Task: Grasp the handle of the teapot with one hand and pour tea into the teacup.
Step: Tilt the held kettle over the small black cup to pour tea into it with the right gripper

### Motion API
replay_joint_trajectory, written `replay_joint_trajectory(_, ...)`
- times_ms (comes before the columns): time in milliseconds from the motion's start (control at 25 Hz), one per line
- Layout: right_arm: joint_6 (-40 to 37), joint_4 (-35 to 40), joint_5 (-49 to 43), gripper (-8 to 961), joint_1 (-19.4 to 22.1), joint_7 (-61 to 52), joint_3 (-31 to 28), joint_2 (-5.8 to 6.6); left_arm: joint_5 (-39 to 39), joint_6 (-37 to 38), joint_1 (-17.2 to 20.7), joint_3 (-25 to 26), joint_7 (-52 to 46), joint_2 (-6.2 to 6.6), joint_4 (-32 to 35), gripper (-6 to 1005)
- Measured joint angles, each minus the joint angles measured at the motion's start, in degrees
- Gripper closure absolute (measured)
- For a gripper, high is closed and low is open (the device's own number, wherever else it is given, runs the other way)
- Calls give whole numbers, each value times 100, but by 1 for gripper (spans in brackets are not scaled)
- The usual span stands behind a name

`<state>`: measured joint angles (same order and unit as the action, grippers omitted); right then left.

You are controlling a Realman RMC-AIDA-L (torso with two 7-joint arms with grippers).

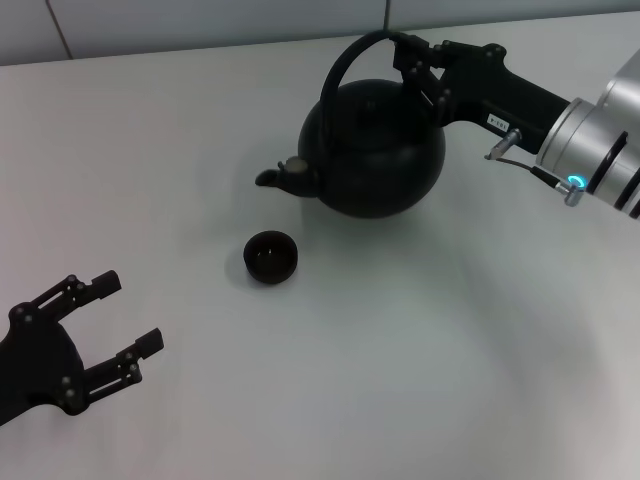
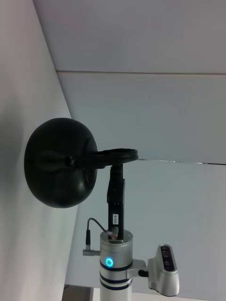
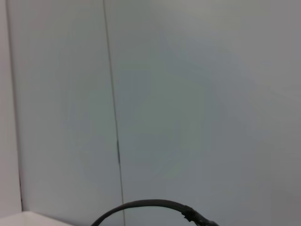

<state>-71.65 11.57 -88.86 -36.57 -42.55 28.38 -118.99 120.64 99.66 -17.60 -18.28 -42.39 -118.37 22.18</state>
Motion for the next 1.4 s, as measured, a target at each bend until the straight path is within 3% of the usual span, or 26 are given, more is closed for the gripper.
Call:
replay_joint_trajectory(560, -130, 829, -6, 828, 20, 751, 892, -11, 1, -18, 3, 0, -6, 0, 6, 187)
replay_joint_trajectory(1400, -72, 1387, -9, 838, 27, 1022, 1482, 3, 3, -43, 7, 0, 21, -7, -57, 187)
